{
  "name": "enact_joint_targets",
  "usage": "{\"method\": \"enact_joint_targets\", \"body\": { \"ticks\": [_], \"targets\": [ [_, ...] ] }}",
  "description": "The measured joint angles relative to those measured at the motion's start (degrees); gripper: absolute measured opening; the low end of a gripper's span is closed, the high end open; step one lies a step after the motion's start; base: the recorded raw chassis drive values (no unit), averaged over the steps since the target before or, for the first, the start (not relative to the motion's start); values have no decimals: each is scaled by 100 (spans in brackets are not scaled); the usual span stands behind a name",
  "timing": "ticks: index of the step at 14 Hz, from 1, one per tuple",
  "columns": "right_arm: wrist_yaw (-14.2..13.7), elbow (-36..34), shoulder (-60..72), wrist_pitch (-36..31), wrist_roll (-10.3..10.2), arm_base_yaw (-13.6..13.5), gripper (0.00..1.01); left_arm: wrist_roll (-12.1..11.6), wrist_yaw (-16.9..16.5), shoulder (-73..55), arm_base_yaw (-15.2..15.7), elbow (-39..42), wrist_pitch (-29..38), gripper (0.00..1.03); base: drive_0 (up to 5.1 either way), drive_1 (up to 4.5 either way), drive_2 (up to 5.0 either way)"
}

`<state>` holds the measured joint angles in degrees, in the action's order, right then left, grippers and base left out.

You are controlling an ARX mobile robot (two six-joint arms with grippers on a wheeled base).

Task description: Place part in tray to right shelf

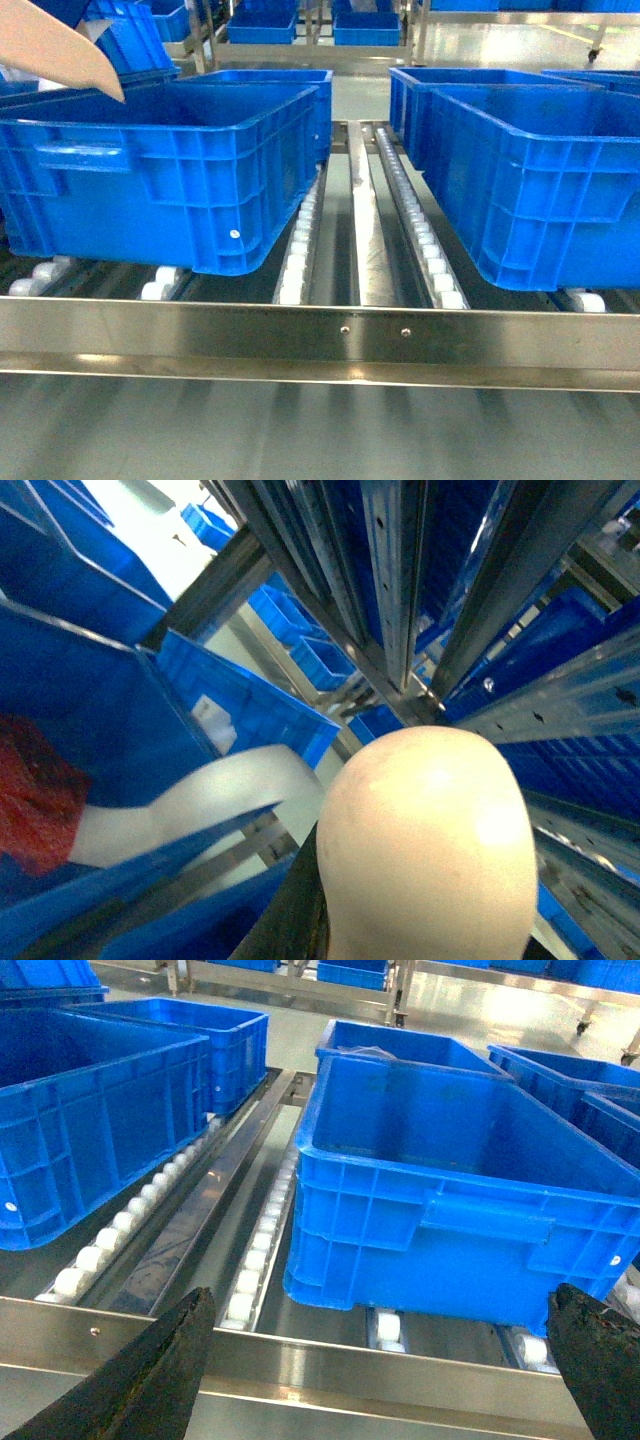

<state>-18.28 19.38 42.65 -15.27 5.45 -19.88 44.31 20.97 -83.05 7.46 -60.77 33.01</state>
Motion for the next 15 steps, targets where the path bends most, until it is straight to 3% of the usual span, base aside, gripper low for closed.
{"method": "enact_joint_targets", "body": {
  "ticks": [1,2,5,9,10,11,12,13,14,15],
  "targets": [
    [0,0,0,0,2,0,98,-210,72,52,26,-4,-28,16,0,0,0],
    [2,0,0,0,0,0,98,-278,133,52,52,-7,-55,16,0,0,0],
    [0,0,0,0,0,0,98,-216,-2,50,57,-37,155,16,0,0,0],
    [0,0,0,0,0,0,98,348,-153,39,-15,-55,407,16,0,0,0],
    [0,0,0,2,0,0,98,24,-841,133,83,-216,-457,15,0,0,0],
    [0,0,-2,4,0,0,98,-1106,-1991,509,118,125,-1174,15,0,0,0],
    [4,0,0,2,0,0,98,-1978,-2594,1021,70,789,-870,15,0,0,0],
    [4,0,0,-13,0,0,98,-2870,-2756,1458,-57,1333,-509,15,0,0,0],
    [2,0,0,7,0,0,98,-3473,-2791,1777,-214,1902,-192,15,0,0,0],
    [-22,-52,0,-236,-50,7,96,-3722,-2809,2028,-260,2402,17,15,0,0,0]
  ]
}}
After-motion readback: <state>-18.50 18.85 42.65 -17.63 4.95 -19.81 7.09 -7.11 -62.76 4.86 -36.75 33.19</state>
